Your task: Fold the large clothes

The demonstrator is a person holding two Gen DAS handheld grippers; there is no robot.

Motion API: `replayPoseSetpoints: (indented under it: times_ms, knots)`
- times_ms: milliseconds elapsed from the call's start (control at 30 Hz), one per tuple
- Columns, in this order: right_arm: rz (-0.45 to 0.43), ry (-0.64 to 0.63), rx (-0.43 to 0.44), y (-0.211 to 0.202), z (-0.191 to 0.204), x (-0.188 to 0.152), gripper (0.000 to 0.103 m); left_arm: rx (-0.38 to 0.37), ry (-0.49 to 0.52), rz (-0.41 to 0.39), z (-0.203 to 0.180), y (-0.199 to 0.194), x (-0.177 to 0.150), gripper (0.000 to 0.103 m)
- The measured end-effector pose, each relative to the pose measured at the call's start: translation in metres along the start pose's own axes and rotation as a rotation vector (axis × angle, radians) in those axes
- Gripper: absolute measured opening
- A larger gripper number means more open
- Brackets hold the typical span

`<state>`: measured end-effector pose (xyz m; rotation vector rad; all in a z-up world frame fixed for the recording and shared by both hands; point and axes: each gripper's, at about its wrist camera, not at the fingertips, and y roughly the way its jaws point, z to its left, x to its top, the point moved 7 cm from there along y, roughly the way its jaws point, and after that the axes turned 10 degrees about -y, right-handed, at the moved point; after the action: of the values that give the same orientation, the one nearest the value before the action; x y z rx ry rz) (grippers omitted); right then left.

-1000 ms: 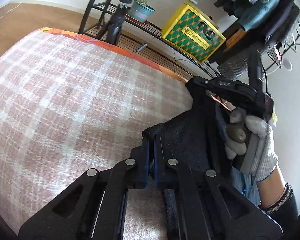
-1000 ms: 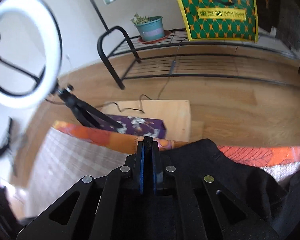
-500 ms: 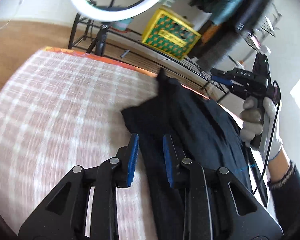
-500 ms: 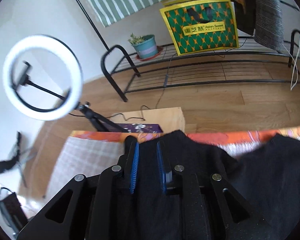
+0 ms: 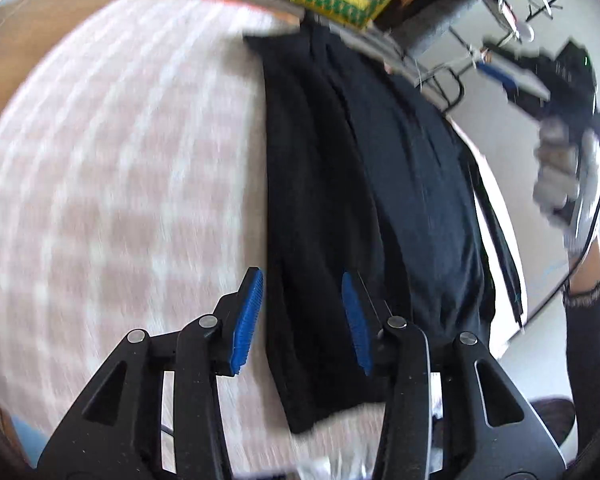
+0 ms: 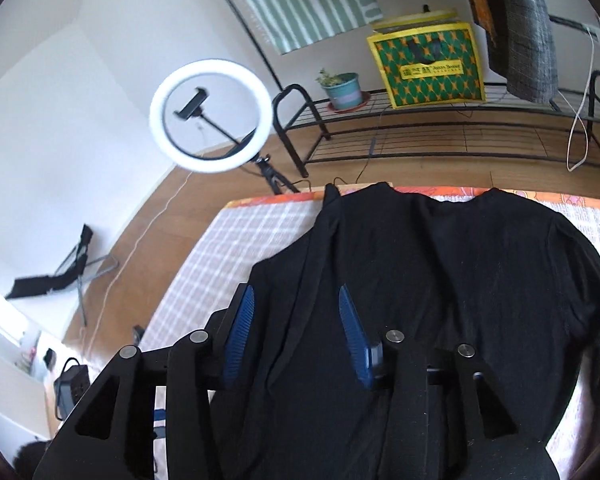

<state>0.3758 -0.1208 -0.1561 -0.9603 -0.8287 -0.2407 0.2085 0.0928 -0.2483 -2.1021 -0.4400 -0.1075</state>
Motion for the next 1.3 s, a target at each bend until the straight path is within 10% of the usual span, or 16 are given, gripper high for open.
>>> replayPoseSetpoints:
  times_ms: [333,667,800,1067,1300]
  knots:
    - [0.167,-0.016,0.148,0.042,0.071,-0.087,0.040,-0.056,-0.134,-0.010,0.006,0.005,-0.081,0.042]
    - [0.410,-0.305,0.187,0.063,0.123,-0.220,0.036,0.100,-0.028,-0.064,-0.006,0.022,-0.085,0.041]
    - [0.423,-0.248,0.206,0.066,0.111,-0.234,0.036,0.170,-0.002,-0.075,-0.013,0.029,-0.085,0.008]
    - [0.418,-0.306,0.165,0.059,0.113,-0.242,0.036,0.203,0.032,-0.172,-0.025,0.010,-0.093,0.008]
    - [0.409,-0.297,0.164,0.058,0.111,-0.241,0.037,0.259,0.068,-0.102,-0.032,0.037,-0.094,0.010]
